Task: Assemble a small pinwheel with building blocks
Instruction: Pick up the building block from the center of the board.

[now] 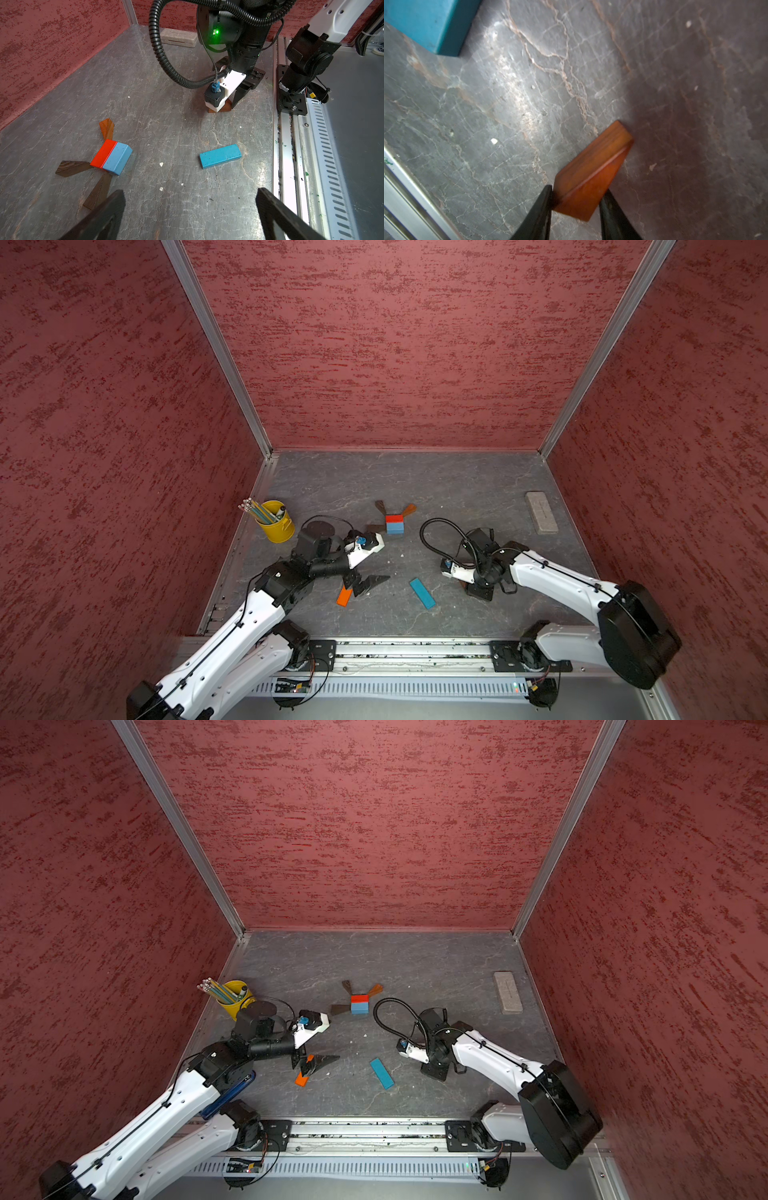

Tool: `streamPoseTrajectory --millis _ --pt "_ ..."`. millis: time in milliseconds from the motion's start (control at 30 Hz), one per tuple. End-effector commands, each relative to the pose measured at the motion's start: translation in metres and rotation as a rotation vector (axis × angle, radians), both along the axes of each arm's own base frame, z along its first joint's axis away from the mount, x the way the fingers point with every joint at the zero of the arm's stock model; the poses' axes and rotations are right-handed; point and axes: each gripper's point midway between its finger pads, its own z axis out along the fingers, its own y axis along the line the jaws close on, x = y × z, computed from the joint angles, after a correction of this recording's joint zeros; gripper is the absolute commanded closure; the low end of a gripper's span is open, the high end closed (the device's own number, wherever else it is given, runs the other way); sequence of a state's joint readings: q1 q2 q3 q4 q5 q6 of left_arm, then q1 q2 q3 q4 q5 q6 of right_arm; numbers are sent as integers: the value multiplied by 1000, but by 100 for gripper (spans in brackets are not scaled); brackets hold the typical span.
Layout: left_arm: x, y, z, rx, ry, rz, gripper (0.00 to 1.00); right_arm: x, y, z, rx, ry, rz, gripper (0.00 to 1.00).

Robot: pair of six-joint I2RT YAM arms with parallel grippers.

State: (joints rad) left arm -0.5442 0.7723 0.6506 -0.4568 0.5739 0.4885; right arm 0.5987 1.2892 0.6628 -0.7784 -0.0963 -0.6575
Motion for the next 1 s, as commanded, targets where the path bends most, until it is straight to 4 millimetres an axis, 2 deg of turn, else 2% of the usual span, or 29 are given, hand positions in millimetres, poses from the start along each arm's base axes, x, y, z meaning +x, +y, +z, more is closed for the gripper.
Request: streamPoseTrajectory --millis 0,267,500,733,767,967 --pt "-2 1 -4 12 3 -9 0 15 6 9 9 -54 -7 64" --pt "-1 2 -4 16 0 0 0 29 18 18 43 -106 39 74" --pt "1 2 -4 15 -2 3 0 42 27 12 52 -135 70 75" --pt "10 8 -1 7 -2 55 0 93 54 36 83 -284 158 72" --pt "12 10 0 3 -5 66 0 99 57 32 76 -279 174 72" --pt "47 39 -6 37 15 283 0 139 81 33 80 -299 259 72"
